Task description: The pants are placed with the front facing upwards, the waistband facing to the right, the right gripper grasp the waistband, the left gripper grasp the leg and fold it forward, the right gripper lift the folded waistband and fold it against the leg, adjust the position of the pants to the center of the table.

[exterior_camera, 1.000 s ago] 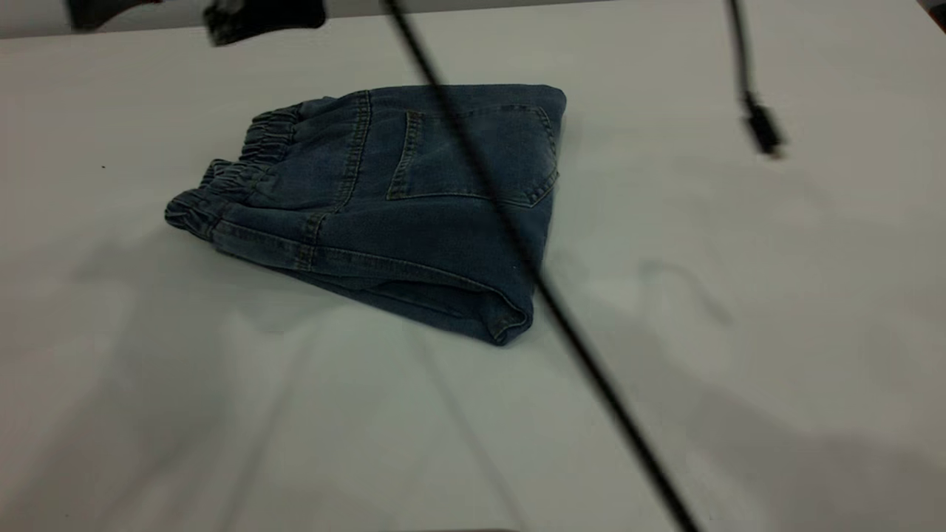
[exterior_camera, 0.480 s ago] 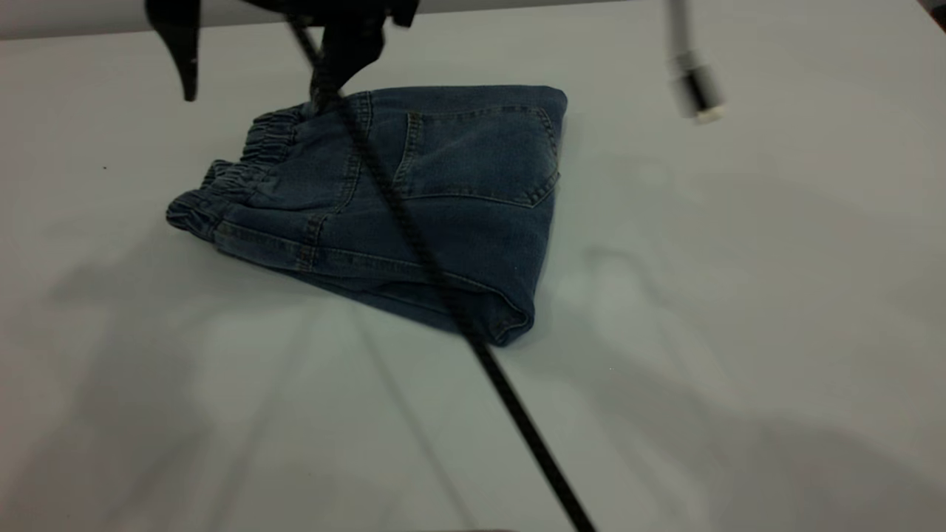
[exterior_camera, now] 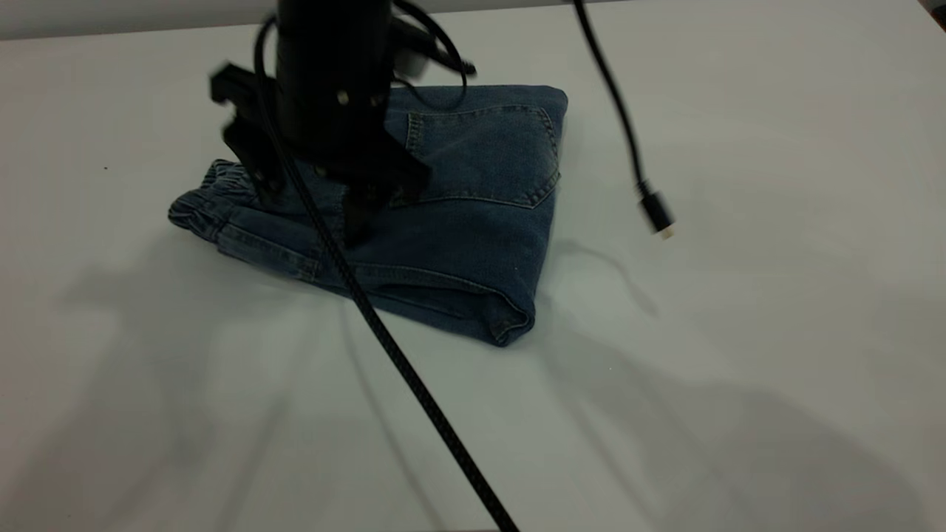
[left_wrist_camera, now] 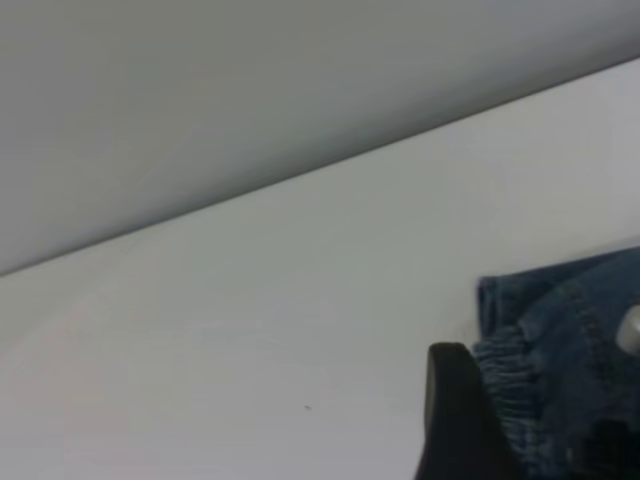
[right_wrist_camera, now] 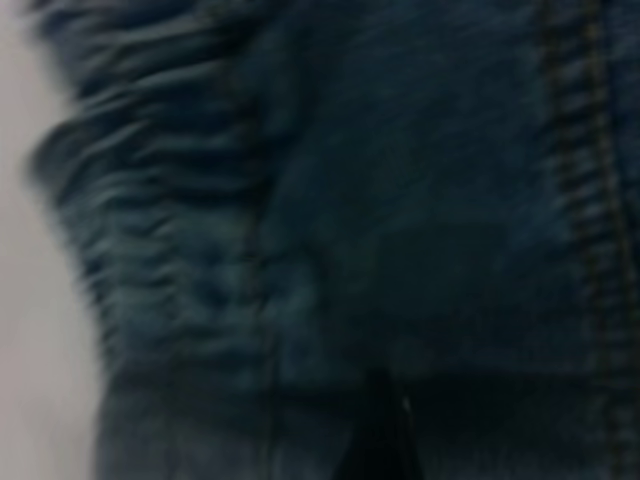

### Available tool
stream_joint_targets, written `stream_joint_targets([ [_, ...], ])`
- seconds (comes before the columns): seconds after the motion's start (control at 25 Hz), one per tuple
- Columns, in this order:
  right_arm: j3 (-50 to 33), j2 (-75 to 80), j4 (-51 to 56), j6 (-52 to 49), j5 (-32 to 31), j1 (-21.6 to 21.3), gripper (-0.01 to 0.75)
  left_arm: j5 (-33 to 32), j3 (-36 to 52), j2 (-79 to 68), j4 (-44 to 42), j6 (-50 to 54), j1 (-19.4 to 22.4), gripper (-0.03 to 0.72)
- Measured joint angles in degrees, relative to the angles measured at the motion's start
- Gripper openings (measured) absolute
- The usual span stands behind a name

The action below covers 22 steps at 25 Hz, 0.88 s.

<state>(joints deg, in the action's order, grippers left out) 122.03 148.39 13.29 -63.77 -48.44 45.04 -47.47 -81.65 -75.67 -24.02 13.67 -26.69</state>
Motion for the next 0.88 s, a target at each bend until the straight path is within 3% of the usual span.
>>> stream_joint_targets([
  [0.36,0.59,0.89,-4.87,2.03,-7.88,0.18,0.494,-1.81,0.0,0.0,0.57,-2.46,0.0,0.38],
  [0.64,0.65,0.89,-8.83,15.22,-17.94,0.18,0.494,-1.8,0.0,0.0,0.91,-2.77,0.0,0.38],
  [0.88,4.45,1.21,-9.66,23.32,-20.84,0.18,0.494,-1.8,0.0,0.0,0.91,-2.89,0.0,0.38],
])
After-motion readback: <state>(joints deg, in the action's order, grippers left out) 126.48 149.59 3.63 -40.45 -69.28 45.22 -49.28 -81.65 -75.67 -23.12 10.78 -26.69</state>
